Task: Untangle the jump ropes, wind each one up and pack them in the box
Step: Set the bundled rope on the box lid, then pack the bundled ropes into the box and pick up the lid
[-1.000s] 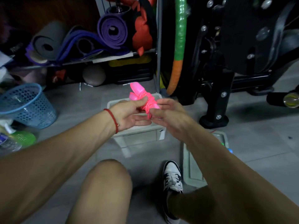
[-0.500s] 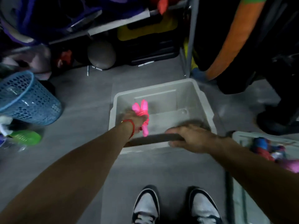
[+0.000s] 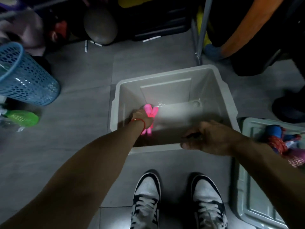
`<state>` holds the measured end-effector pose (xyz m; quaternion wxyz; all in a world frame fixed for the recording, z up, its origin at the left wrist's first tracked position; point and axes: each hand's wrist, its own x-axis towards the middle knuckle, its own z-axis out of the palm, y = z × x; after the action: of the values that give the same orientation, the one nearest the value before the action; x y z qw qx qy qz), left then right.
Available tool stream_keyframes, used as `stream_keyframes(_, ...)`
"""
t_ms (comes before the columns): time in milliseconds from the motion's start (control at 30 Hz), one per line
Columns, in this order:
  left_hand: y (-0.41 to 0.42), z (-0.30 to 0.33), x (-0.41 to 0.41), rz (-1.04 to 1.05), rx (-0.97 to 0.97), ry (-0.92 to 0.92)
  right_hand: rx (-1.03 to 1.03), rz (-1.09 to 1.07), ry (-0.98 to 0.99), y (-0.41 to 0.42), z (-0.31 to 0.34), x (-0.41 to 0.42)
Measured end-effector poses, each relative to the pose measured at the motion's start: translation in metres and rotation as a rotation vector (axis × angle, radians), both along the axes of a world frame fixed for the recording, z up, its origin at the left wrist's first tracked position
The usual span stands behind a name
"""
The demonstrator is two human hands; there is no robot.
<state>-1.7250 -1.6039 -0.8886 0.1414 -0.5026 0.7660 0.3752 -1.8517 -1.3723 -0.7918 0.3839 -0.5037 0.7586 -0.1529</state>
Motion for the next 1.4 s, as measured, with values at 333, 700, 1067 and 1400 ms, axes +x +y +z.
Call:
stream_keyframes(333,0.109,0.106,-0.002,-0.104,0.011,0.611,-0.482,-0.256,0.302,0.068,-0.013,0.013)
stream_keyframes(700,0.299,0.079,-0.111,-0.706,0.066,0.435,-0.039,-1.357,0.499,0.243,-0.087,0.017)
stream_keyframes(1067,0.377,-0.002,-0.177,-1.104,0.215,0.226,-0.374,-2.09,-0.485,0.282,-0.146,-0.028)
stream_keyframes(1400,0.4,-0.026,-0.156,-0.717,0.401,0.222,-0.623,-1.874,-0.608,0.299,-0.14,-0.016)
